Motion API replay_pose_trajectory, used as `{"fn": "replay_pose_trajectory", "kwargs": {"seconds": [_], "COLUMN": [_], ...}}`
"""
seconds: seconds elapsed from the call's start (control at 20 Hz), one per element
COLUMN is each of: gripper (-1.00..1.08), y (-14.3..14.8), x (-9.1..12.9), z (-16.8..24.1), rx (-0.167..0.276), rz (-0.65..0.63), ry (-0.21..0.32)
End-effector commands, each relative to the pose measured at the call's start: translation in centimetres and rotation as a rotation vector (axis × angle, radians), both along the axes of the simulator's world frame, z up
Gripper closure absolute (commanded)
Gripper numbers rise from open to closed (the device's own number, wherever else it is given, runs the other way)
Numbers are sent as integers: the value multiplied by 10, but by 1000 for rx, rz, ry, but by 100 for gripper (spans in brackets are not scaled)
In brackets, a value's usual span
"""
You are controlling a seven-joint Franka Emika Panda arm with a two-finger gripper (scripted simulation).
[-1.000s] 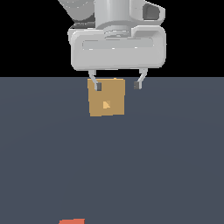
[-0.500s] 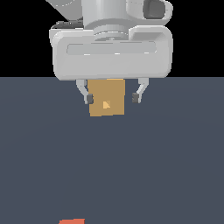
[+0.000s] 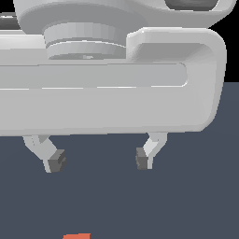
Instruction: Insert the peg into the horizontal hole in a box.
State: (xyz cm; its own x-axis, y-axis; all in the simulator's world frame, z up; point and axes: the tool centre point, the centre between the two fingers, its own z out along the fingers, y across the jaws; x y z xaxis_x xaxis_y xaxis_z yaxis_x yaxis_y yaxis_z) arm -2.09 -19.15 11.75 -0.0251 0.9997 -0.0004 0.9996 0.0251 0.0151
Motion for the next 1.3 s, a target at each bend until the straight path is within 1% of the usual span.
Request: {"fn": "replay_pose_trajectory", "kwargs": {"seconds": [0.0,0.3,0.45,0.6,0.85,1.25], "gripper": [-92,-92,-92,-92,-92,-92], "y": [-30,-94,-119,-138,-155,-157], "x": [-6,-15,-18,-19,-20,-20], "z": [-10,-32,-40,-46,-52,-56], "rx": [0,0,0,0,0,0], "rz": [8,24,30,35,38,37], "ry": [3,9,11,13,15,16]}}
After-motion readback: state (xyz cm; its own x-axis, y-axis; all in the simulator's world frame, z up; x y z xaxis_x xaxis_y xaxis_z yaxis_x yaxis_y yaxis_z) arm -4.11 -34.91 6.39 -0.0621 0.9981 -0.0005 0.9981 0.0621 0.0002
